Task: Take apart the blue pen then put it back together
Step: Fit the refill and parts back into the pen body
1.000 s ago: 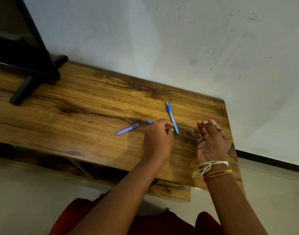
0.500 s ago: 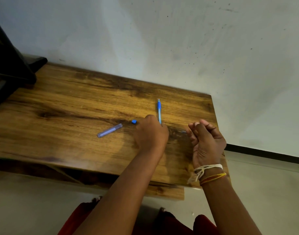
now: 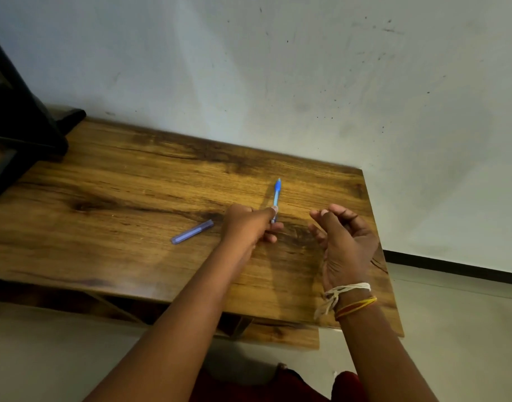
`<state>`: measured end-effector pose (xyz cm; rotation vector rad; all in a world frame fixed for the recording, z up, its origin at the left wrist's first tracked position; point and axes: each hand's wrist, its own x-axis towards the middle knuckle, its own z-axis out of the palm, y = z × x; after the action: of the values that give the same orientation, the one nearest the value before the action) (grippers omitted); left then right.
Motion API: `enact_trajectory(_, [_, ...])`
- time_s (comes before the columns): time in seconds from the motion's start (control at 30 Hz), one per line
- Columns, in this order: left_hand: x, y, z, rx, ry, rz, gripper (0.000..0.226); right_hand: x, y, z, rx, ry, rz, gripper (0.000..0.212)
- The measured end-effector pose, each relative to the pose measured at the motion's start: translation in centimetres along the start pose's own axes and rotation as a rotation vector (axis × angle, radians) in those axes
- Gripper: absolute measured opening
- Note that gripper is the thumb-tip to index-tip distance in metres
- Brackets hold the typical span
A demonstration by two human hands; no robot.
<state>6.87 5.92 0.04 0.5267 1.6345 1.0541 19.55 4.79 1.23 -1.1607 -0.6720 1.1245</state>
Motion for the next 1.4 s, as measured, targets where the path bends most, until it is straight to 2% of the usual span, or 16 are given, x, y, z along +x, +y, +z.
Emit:
enact_trajectory(0.17, [-0.8,0.7,-1.0,-0.405,-0.277,-0.125,0.016,-0.6,0.0,1.2,-0.101,-0.006,-0.226,0.008])
enact_trajectory(0.27, [-1.1,0.9,-1.8,-0.540,-0.342,-0.119,0.016,-1.6,0.2,2.3,-0.166,-0.049,-0.357,0.007])
enact_trajectory(0.43, [-0.8,1.1,-3.2,-0.700,-0.390,-0.093,0.015,-2.8,0.6,3.3,-0.232,-0.096,-0.456,0.009])
enact_trajectory(0.9, [0.2,0.8,-4.6,-0.773,-0.391,-0.064,0.018,-3.6,1.2,4.1,-0.260,-0.169,-0.541,0.012])
enact_trajectory(1.4, [0.6,0.7,-4.5,-0.764,-0.391,-0.071,0.016,-3.0,1.4,4.0,-0.255,-0.195,-0.520,0.010])
